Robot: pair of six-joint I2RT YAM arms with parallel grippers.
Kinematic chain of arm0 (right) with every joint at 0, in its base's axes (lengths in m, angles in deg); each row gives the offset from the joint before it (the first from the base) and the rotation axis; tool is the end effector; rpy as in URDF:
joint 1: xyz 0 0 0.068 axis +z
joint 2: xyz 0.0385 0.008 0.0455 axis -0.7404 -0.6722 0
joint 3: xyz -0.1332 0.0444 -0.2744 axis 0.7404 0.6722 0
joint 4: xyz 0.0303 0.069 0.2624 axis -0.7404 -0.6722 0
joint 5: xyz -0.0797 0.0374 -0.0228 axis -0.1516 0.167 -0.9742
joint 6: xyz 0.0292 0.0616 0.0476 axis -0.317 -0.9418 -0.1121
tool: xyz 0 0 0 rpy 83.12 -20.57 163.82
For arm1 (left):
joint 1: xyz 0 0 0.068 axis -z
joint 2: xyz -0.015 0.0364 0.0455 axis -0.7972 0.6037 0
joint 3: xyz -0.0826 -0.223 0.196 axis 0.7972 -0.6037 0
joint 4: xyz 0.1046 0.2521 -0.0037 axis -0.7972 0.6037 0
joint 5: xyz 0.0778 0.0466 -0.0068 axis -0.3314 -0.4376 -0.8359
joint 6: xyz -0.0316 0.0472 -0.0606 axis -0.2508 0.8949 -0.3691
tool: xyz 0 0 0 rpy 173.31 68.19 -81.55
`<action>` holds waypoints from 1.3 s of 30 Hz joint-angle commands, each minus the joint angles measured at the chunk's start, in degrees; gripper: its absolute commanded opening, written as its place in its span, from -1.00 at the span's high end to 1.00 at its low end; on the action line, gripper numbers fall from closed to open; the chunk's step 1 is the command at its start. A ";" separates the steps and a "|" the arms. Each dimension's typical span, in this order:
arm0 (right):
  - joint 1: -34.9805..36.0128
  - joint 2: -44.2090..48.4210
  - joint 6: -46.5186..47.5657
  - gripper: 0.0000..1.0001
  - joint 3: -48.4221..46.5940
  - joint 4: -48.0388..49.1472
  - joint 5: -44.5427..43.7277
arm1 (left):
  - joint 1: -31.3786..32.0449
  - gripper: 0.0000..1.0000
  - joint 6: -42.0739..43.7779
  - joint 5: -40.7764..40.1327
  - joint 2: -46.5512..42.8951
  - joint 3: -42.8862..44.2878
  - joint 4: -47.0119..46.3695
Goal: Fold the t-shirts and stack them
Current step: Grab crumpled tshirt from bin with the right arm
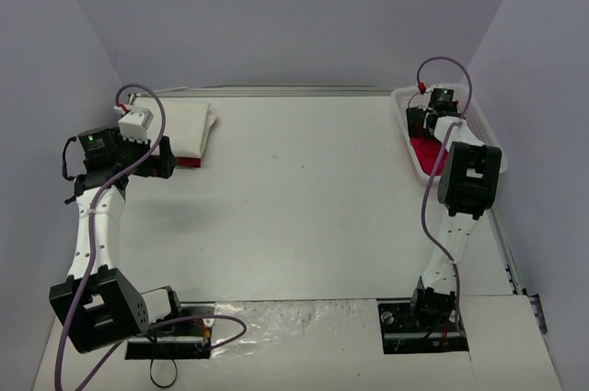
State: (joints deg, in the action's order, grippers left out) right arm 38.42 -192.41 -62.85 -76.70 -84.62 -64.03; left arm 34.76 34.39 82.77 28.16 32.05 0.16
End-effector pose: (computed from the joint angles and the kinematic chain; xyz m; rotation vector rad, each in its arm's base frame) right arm 0.5622 -0.0973 0.1885 -0.1212 2.1685 -0.3452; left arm 0.2901 0.0511 0.3421 0.2414 1.9855 -0.3114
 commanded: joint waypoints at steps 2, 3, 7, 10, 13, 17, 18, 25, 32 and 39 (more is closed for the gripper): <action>-0.41 -2.65 -2.16 -0.99 -2.20 -6.16 2.69 | -0.08 -0.89 1.52 0.66 -0.77 -0.31 -0.10; -0.50 -3.09 -2.16 -0.86 -2.20 -6.60 3.13 | -0.08 -0.89 1.43 0.74 -0.94 -0.58 -0.37; -0.59 -3.98 -1.98 0.35 -1.42 -7.57 3.22 | -0.08 -0.89 1.87 2.23 -0.15 0.21 0.86; -0.50 -2.58 -1.81 1.00 -0.19 -7.58 3.31 | -0.08 -0.89 2.13 2.94 0.81 1.09 2.44; -0.33 0.85 -1.28 1.00 0.78 -7.58 3.05 | -0.08 -0.89 2.40 3.47 1.17 1.53 3.59; -0.32 6.82 -0.23 1.00 2.63 -7.58 2.43 | -0.08 -0.89 2.40 4.00 0.47 1.53 3.76; -0.24 9.53 0.04 1.00 3.33 -7.58 2.69 | -0.08 -0.89 2.40 4.08 0.29 1.53 4.02; -0.06 21.15 1.36 1.00 6.23 -8.63 2.96 | -0.17 -0.89 2.40 5.31 0.02 1.62 4.82; 0.29 29.84 2.32 1.00 8.96 -10.48 5.68 | -0.26 -0.89 2.40 5.67 0.11 1.79 4.99; 1.96 37.76 2.85 1.00 11.51 -13.11 8.49 | -0.26 -0.89 2.49 6.11 -0.15 1.62 5.17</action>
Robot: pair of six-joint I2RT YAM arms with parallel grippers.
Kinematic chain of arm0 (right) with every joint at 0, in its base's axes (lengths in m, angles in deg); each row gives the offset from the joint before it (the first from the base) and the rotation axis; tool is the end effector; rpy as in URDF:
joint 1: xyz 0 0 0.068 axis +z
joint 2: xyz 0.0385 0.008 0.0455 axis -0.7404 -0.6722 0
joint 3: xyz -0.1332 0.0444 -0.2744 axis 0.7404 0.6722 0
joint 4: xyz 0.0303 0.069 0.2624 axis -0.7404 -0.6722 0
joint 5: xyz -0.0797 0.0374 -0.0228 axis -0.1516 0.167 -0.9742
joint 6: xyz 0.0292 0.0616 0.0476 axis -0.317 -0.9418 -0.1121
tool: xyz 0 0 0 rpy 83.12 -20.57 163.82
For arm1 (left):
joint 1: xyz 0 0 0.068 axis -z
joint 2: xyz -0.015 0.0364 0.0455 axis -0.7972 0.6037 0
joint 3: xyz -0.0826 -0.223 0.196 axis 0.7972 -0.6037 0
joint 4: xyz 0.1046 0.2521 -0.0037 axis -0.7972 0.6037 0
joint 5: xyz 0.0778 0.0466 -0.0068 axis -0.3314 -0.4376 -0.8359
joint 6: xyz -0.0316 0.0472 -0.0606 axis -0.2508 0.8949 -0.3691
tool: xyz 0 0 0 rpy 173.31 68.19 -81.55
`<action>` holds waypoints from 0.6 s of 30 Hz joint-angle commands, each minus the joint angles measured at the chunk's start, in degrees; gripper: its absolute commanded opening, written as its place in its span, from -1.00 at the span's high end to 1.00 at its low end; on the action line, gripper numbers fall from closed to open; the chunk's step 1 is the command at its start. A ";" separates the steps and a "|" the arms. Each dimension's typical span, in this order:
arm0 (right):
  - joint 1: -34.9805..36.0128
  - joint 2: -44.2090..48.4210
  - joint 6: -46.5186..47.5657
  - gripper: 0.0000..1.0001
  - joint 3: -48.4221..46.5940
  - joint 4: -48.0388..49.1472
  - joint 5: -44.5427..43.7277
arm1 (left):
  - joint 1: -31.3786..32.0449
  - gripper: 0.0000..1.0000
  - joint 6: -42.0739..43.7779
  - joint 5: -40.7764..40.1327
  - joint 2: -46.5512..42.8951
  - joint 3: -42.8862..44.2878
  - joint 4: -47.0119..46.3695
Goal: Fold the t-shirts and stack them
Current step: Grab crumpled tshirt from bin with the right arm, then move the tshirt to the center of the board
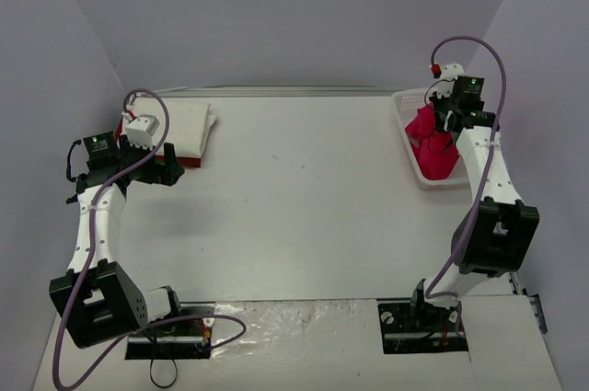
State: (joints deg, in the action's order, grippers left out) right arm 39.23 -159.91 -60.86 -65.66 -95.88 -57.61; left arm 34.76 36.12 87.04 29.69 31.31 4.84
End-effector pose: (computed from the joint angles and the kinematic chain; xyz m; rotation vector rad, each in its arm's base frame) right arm 0.4350 -0.0619 0.3668 -0.2242 1.9724 -0.2769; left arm 0.2880 0.0459 0.3228 0.2740 2.0587 -0.4283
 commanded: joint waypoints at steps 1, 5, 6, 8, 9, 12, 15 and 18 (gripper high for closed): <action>1.50 6.40 0.78 1.00 0.47 -2.20 2.24 | -0.26 -0.89 0.76 1.84 -1.68 2.36 0.49; 5.70 12.63 0.86 1.00 -2.50 -5.88 2.77 | -0.35 -0.89 0.67 1.76 -1.68 2.36 0.40; 6.68 13.44 0.86 1.00 -3.65 -6.86 2.77 | -0.35 -0.89 0.67 1.84 -1.68 2.36 0.40; 8.18 15.37 0.43 1.00 -8.11 -9.92 3.38 | -0.35 -0.89 0.67 1.50 -1.68 2.36 0.40; 10.97 15.81 0.08 1.00 -9.97 -10.90 3.82 | -0.35 -0.89 0.67 1.49 -1.59 2.36 0.32; 13.36 16.43 -1.42 1.00 -15.85 -14.68 6.36 | -0.44 -0.89 0.76 1.67 -1.51 2.27 0.40; 16.35 16.17 -1.51 1.00 -17.98 -16.62 7.42 | -0.52 -0.89 0.76 1.76 -1.51 2.45 0.49; 18.29 15.99 -0.64 1.00 -16.06 -17.50 12.14 | -0.61 -0.89 0.76 1.84 -1.68 2.54 0.67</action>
State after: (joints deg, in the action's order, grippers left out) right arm 56.52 -143.65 -61.49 -82.30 -110.72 -50.68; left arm 34.69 36.12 87.36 29.66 31.31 4.86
